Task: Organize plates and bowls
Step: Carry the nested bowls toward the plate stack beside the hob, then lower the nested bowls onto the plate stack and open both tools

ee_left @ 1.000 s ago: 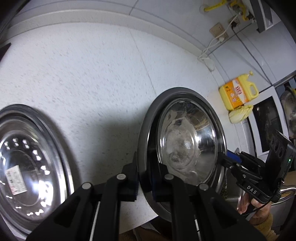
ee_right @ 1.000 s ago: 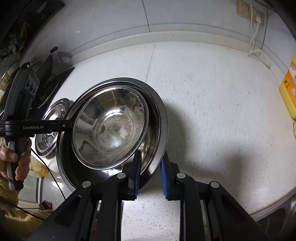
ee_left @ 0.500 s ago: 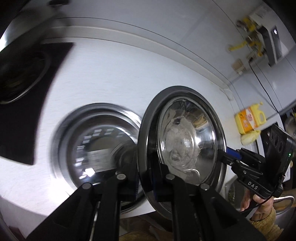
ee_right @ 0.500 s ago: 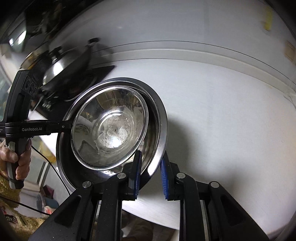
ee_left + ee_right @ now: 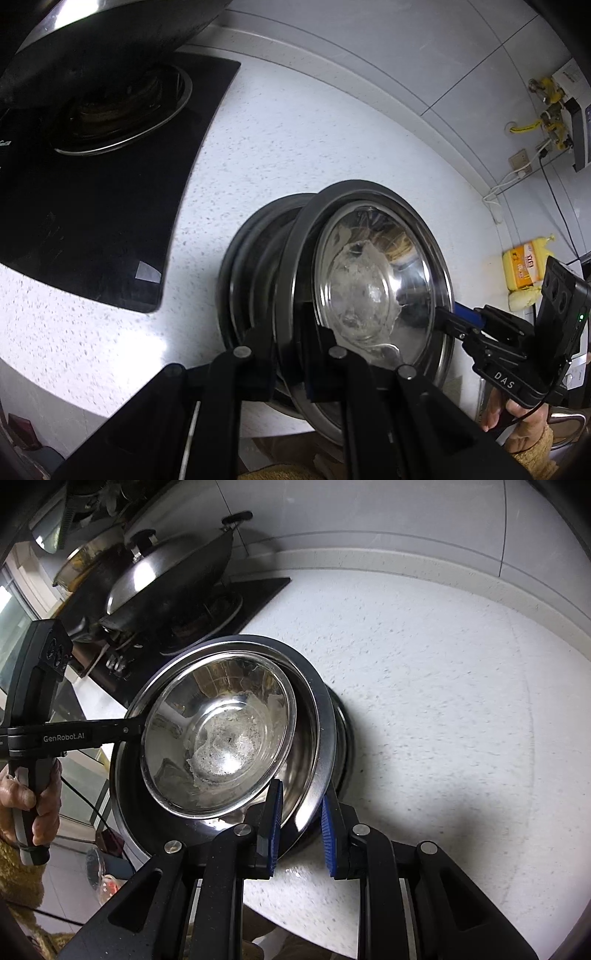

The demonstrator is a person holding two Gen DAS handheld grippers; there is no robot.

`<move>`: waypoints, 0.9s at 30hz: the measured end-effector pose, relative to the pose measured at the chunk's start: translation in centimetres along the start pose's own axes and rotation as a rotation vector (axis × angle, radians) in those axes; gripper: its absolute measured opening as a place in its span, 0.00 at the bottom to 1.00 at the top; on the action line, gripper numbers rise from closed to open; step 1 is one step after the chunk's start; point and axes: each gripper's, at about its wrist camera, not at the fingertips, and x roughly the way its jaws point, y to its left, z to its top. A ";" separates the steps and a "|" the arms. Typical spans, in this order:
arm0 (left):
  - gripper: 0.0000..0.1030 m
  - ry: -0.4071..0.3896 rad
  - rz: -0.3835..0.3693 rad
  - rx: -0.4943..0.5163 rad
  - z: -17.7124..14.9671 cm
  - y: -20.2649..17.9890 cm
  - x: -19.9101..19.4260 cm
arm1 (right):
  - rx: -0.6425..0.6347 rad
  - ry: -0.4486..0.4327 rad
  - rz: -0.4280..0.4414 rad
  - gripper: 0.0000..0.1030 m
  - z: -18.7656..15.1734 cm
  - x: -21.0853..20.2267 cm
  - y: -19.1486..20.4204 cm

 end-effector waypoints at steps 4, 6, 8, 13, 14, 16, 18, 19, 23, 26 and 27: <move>0.09 0.011 0.007 0.017 0.2 0.8 0.8 | 0.020 0.008 -0.019 0.17 0.2 0.8 0.2; 0.10 0.017 0.020 0.028 0.2 0.3 1.4 | 0.028 0.006 -0.027 0.17 0.2 0.8 0.3; 0.10 0.021 0.036 0.035 0.3 0.5 1.8 | 0.036 0.006 -0.037 0.17 0.2 1.1 0.6; 0.11 -0.006 0.039 0.069 0.7 0.7 1.6 | 0.068 -0.002 -0.079 0.19 0.0 1.5 0.6; 0.12 -0.012 0.040 0.077 0.8 0.8 1.5 | 0.073 -0.003 -0.086 0.19 0.1 1.6 0.5; 0.12 -0.020 0.035 0.092 1.0 0.8 1.3 | 0.087 -0.009 -0.113 0.19 0.1 1.6 0.2; 0.13 -0.024 0.030 0.105 1.1 0.8 1.1 | 0.095 -0.017 -0.130 0.19 0.1 1.5 0.2; 0.13 -0.026 0.029 0.111 1.1 0.8 1.0 | 0.098 -0.021 -0.137 0.19 0.2 1.5 0.3; 0.14 -0.050 0.040 0.156 1.2 0.5 0.5 | 0.094 -0.045 -0.183 0.20 0.3 1.4 0.9; 0.14 -0.071 0.045 0.184 1.6 0.5 0.1 | 0.096 -0.052 -0.209 0.22 0.3 1.4 1.3; 0.14 -0.078 0.044 0.186 1.7 0.5 -0.2 | 0.099 -0.054 -0.219 0.22 0.4 1.5 1.4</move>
